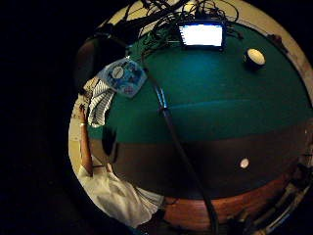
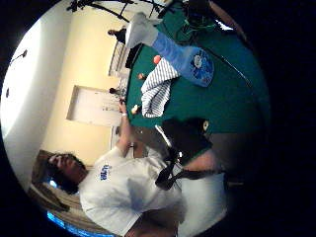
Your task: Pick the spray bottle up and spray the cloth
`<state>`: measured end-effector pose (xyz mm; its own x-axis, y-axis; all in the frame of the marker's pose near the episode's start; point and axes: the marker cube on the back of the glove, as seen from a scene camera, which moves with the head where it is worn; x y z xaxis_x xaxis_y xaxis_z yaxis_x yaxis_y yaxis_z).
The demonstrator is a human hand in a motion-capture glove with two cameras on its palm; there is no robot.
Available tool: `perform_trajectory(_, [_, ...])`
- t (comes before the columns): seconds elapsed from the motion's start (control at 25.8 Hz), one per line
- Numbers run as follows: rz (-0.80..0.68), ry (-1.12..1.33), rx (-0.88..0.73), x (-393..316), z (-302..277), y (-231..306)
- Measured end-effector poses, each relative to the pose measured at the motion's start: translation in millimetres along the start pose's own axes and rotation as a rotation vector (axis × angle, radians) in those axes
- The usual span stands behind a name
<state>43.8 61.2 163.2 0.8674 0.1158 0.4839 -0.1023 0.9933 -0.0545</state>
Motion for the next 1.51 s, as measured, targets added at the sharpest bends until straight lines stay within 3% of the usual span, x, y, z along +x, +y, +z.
perform_trajectory(1.16, [-0.009, -0.182, 0.274, -16, 22, -66])
perform_trajectory(1.51, [-0.038, -0.190, 0.261, -19, 26, -72])
